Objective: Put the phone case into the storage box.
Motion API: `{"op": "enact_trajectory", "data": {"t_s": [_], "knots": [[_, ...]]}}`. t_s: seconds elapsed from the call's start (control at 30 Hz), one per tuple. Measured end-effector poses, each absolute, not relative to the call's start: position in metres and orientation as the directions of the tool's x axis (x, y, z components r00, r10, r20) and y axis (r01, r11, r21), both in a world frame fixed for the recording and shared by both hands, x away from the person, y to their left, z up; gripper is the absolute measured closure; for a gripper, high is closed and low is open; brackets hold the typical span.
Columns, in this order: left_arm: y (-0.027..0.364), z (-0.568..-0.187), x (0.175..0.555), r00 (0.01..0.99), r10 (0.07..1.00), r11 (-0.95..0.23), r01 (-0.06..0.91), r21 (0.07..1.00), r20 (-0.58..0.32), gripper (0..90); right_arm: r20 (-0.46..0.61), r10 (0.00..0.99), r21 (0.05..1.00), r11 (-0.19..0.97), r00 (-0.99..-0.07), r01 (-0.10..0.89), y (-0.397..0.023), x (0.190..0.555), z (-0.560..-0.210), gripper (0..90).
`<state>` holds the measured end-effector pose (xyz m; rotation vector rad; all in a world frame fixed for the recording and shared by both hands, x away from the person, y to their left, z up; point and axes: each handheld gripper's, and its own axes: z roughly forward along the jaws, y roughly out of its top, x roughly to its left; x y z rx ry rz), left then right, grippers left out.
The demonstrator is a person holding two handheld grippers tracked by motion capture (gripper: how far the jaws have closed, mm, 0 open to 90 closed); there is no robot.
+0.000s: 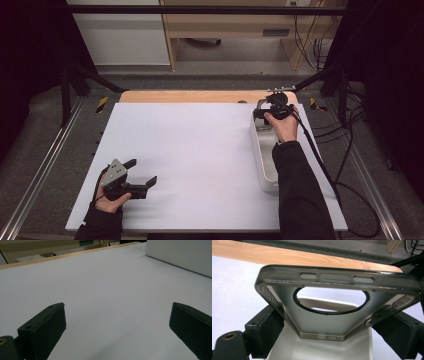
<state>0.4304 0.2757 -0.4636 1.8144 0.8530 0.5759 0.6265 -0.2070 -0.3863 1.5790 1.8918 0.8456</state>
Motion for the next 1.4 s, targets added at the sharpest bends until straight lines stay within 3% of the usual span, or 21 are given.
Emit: {"op": "enact_trajectory", "data": {"t_s": [0.73,0.97,1.4], "knots": [[0.275,-0.464,0.431,0.640,0.769,-0.249,0.293,0.923,0.004,0.4,-0.007,0.988,0.758,0.107,-0.157,0.643,-0.205,0.630,-0.390,11.0],[0.275,-0.464,0.431,0.640,0.768,-0.248,0.294,0.923,0.003,0.4,-0.005,0.986,0.777,0.108,-0.166,0.620,-0.207,0.629,-0.386,2.2],[0.275,-0.464,0.431,0.639,0.769,-0.247,0.295,0.923,0.002,0.4,0.003,0.983,0.837,0.098,-0.184,0.538,-0.214,0.620,-0.372,0.5]]}}
